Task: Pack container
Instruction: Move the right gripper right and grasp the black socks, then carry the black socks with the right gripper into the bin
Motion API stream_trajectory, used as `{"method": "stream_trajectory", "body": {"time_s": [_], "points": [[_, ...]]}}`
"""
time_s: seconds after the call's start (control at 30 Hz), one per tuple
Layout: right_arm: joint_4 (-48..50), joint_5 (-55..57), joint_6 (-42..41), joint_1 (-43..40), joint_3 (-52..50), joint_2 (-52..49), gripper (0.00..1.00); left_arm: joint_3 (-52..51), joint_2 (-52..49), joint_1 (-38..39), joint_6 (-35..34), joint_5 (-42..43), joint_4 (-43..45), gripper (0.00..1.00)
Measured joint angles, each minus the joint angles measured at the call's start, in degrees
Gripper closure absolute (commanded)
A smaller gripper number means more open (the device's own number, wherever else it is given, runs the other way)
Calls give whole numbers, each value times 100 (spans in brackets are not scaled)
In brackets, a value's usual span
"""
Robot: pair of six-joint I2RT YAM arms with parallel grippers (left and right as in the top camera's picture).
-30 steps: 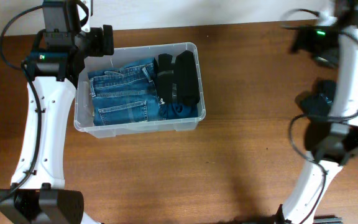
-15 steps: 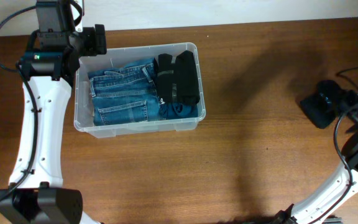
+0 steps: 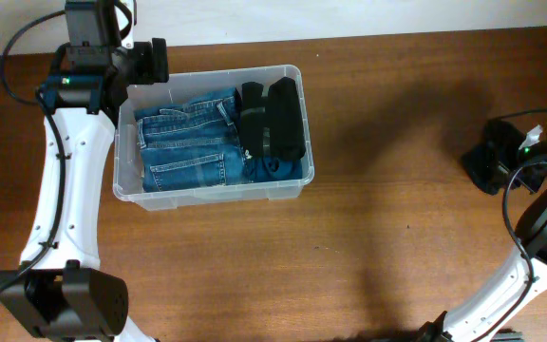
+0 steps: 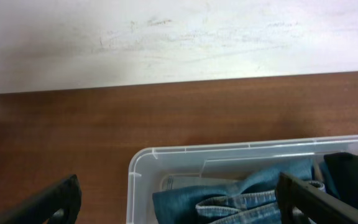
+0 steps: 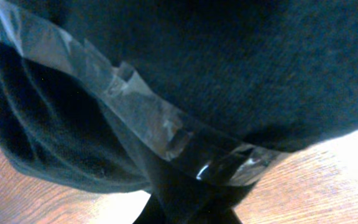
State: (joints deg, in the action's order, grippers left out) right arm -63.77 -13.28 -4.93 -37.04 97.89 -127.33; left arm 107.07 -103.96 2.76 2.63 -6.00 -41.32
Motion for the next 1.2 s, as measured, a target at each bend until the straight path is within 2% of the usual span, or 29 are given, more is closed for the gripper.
{"method": "stream_trajectory", "body": {"time_s": [0.2,0.37,0.5,0.57,0.6,0.73,0.83,1.1,1.2], "points": [[-310,28,0,448,177,9,96,0,0,0,0,-2,125,1],[-1346,26,20,1047,1355,162,96,0,0,0,0,-2,560,1],[-1705,31,22,1515,2223,673,96,0,0,-50,0,-2,767,1],[-1744,48,24,2173,2708,1202,96,0,0,-184,0,-2,785,1],[-1744,46,28,2291,2756,1283,96,0,0,-273,0,-4,785,1],[-1725,7,13,3692,3029,1755,96,0,0,-621,0,-2,627,1],[-1648,7,-68,4592,3040,1738,96,0,0,-802,0,-2,494,1],[-581,164,-149,6804,2992,1670,96,0,0,-911,0,-2,295,1],[-334,280,-232,7211,2981,1510,96,0,0,-911,0,-2,269,1]]}}
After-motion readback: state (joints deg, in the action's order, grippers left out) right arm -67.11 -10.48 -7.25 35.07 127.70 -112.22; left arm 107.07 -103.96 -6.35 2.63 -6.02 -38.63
